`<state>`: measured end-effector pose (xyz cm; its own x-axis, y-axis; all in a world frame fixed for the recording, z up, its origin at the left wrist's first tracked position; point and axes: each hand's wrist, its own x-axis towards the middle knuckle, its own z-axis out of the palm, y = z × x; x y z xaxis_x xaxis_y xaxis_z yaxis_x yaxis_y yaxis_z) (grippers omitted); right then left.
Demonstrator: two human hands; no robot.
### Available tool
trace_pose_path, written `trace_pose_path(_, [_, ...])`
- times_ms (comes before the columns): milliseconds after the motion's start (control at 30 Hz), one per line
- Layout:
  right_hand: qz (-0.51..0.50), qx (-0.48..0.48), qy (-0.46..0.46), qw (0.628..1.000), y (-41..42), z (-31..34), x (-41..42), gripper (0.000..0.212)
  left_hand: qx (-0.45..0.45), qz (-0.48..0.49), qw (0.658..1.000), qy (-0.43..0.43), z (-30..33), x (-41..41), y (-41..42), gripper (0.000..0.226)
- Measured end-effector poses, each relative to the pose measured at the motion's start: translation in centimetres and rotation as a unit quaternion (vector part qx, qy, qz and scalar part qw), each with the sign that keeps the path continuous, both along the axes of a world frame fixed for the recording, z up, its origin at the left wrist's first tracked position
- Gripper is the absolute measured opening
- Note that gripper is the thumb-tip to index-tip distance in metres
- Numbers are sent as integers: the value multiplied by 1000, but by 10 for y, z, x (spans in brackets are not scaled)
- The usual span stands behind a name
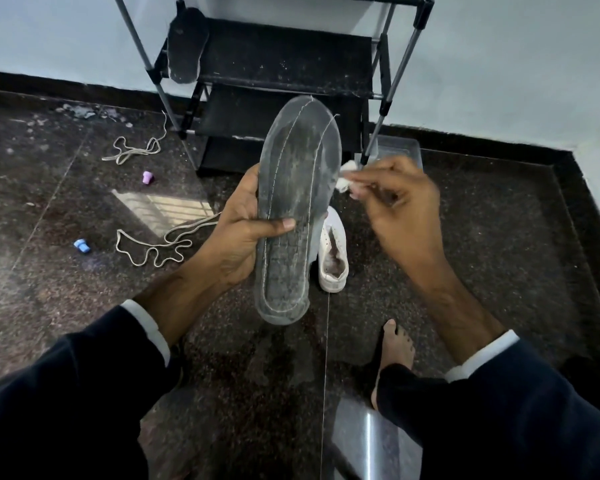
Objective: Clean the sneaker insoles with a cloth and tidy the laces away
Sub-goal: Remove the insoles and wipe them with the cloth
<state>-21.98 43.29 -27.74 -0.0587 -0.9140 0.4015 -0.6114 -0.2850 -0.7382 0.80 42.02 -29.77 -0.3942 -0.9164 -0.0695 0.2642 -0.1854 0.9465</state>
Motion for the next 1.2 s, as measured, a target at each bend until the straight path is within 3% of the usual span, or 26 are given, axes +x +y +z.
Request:
trace_pose_path(67, [-24, 48, -115, 992, -1, 6, 3, 20, 7, 13, 1000, -3, -2, 2, -2, 81])
trace_pose_path(133, [-34, 59, -150, 986, 0, 9, 3, 19, 15, 22, 1000, -5, -4, 2, -3, 81])
trace_pose_path(233, [12, 32, -61, 998, 4, 10, 7, 21, 13, 18, 1000, -11, -4, -1, 0, 81])
trace_pose_path(333, [89, -43, 106, 989, 5, 3, 13, 22, -3, -6, 1000, -1, -3, -4, 2, 80])
trace_pose_path(400, [72, -78, 171, 980, -1, -6, 9, 20, -3, -12, 1000, 16, -2, -3, 1, 80])
trace_pose_path(500, [12, -53, 222, 974, -5, -12, -2, 17, -1, -20, 999, 38, 2, -1, 2, 82])
trace_pose_path(533, [3, -20, 188, 982, -4, -12, -3, 17, -6, -28, 999, 41, 4, -1, 2, 81])
trace_pose_path(600, [-22, 70, 18, 997, -2, -5, -1, 20, -5, -20, 999, 31, 3, -2, 2, 81])
trace_pose_path(667, [-37, 117, -168, 978, -3, 3, 3, 20, 3, 3, 1000, 22, 1, -1, 2, 81])
trace_pose_path(733, [-15, 138, -275, 951, -3, 7, 5, 18, 13, 17, 1000, 12, -1, -1, 1, 80])
trace_pose_path(833, [55, 215, -345, 912, 2, 6, 14, 17, 18, 3, 1000, -9, 0, -5, 3, 78])
trace_pose_path(900, [74, 226, -332, 913, 3, 4, 20, 16, 22, -15, 999, -21, 1, -8, 4, 77])
trace_pose_path(1033, [24, 180, -393, 902, -2, 6, 21, 16, 81, -52, 995, 8, 1, -9, 6, 81])
trace_pose_path(1200, [-61, 151, -558, 814, -3, 12, 20, 15, 99, -117, 988, 7, -2, -18, 19, 70])
